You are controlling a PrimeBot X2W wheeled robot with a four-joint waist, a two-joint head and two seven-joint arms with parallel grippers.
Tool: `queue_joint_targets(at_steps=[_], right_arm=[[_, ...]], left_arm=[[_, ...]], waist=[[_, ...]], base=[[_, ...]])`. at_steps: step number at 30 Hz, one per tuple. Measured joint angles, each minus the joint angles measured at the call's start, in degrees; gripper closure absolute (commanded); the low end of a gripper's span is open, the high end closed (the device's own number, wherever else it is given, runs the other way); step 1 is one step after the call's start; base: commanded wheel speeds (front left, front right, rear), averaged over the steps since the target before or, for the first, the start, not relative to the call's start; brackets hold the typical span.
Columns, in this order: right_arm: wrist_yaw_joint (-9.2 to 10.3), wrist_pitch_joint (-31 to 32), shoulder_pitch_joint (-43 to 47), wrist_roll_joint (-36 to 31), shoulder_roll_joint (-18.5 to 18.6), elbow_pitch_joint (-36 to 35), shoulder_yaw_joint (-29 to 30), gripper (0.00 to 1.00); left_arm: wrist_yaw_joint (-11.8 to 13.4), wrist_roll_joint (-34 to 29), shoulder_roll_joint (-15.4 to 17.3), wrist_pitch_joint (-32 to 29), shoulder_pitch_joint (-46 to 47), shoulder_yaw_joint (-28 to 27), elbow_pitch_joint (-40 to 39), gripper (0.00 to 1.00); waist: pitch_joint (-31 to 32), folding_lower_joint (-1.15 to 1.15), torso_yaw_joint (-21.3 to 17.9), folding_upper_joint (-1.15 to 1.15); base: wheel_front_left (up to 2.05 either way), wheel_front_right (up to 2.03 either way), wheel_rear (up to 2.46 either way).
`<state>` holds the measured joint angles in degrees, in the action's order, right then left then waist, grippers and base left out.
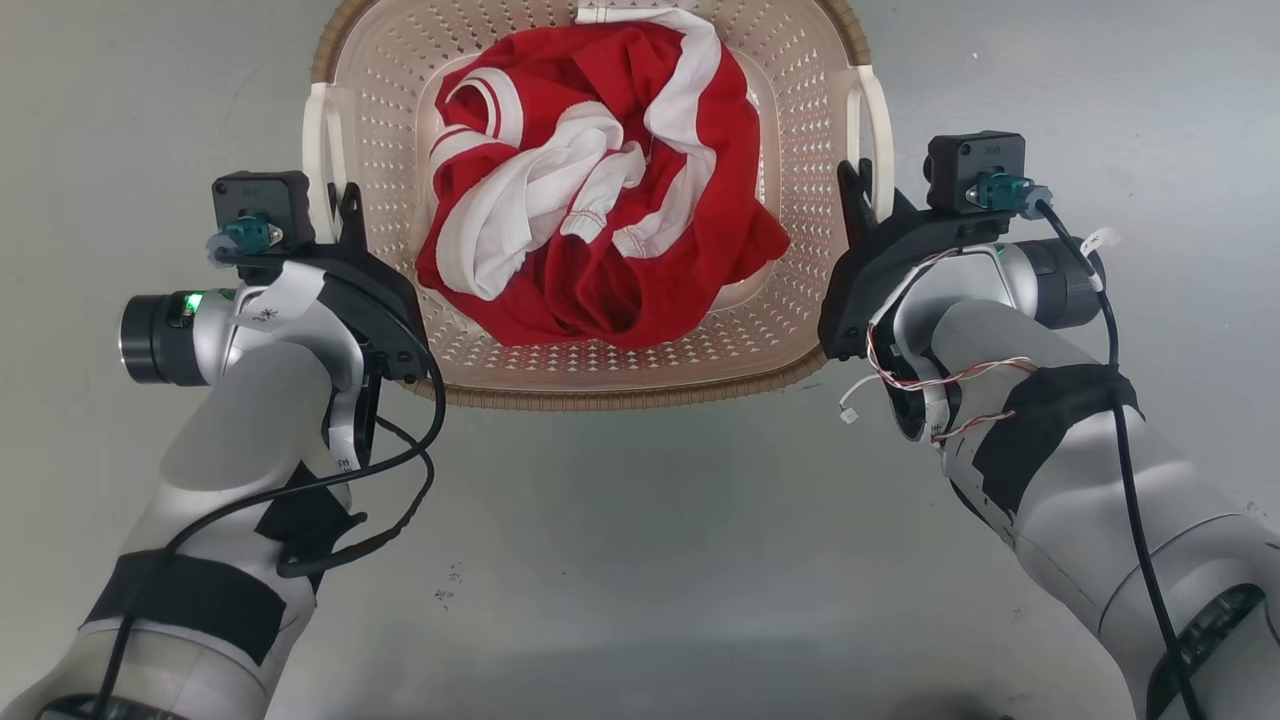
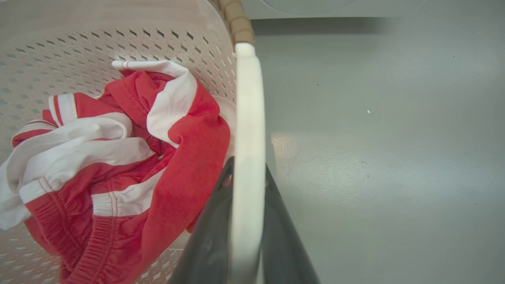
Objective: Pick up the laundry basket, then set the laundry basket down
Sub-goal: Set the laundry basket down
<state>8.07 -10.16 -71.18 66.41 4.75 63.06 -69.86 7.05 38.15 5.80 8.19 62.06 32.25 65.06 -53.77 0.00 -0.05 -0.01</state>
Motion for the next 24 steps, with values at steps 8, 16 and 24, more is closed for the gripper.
queue_joint_targets(at_steps=[8,16,24], right_arm=[[0.00,-0.10,-0.05,0.01,-0.02,-0.21,-0.21,0.51],[-0.34,-0.73,-0.10,0.01,-1.16,-0.30,-0.58,0.00],[-0.34,-1.55,-0.47,0.03,-1.15,-0.01,-0.62,0.00]], left_arm=[[-0.02,-0.19,-0.12,0.59,0.32,0.19,1.13,0.64],[-0.01,-0.45,-0.88,1.23,1.20,0.38,1.79,0.00],[-0.01,-0.51,-0.81,2.09,1.40,0.36,2.96,0.00]], waist=[[0.13,0.00,-0.04,0.01],[0.59,0.00,-0.22,0.01],[1.64,0.00,-0.40,0.01]], base=[[0.00,0.00,0.00],[0.00,0.00,0.00],[0.00,0.00,0.00]])
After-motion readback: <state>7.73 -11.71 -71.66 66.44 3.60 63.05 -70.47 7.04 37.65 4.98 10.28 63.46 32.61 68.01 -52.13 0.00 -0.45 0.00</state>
